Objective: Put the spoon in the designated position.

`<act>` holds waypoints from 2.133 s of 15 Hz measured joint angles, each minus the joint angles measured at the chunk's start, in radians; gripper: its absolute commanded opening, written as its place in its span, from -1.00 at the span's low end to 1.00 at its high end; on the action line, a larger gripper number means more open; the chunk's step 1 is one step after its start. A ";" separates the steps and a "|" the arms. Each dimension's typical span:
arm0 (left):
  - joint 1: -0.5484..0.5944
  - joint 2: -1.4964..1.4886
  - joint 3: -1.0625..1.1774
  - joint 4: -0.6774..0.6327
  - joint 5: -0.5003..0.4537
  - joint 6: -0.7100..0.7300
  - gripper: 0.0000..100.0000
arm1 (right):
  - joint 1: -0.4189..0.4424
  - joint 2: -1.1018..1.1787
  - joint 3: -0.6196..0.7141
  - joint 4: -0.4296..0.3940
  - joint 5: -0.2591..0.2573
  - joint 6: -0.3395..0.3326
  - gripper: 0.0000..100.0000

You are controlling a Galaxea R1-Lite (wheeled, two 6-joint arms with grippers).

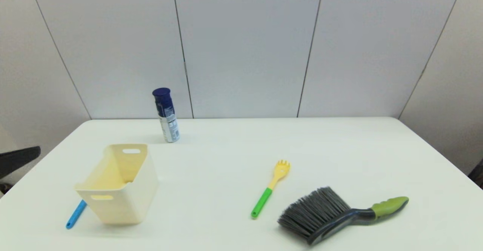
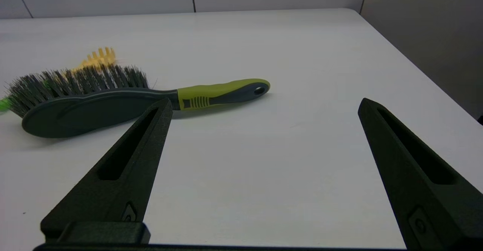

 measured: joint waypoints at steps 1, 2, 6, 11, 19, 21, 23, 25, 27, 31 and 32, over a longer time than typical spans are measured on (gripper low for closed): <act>-0.006 -0.047 0.035 -0.003 0.000 0.000 1.00 | 0.000 0.000 0.000 0.000 0.000 0.000 1.00; -0.010 -0.100 0.079 -0.014 0.000 -0.002 1.00 | 0.000 0.000 0.000 0.000 0.000 0.000 1.00; -0.015 -0.316 0.321 -0.158 0.008 -0.014 1.00 | 0.000 0.000 0.000 0.000 0.000 0.000 1.00; -0.011 -0.573 0.578 -0.246 0.025 -0.011 1.00 | 0.000 0.000 0.000 0.000 0.000 0.000 1.00; -0.006 -0.811 0.839 -0.310 0.098 0.008 1.00 | 0.000 0.000 0.000 0.000 0.000 0.000 1.00; -0.006 -0.827 0.893 -0.402 0.137 0.007 1.00 | 0.000 0.000 0.000 0.000 0.000 0.000 1.00; -0.007 -0.833 0.909 -0.414 0.143 -0.007 1.00 | 0.000 0.000 0.000 0.000 0.000 0.000 1.00; -0.007 -0.834 0.913 -0.414 0.144 -0.026 1.00 | 0.000 0.000 0.000 0.000 0.000 0.000 1.00; -0.007 -0.835 0.914 -0.415 0.149 -0.086 1.00 | 0.000 0.000 0.000 0.000 0.000 0.000 1.00; -0.007 -0.836 0.914 -0.421 0.174 -0.156 1.00 | 0.000 0.000 0.000 0.000 0.000 -0.001 1.00; -0.007 -0.836 0.915 -0.421 0.174 -0.156 1.00 | 0.000 0.000 0.000 0.000 0.000 0.000 1.00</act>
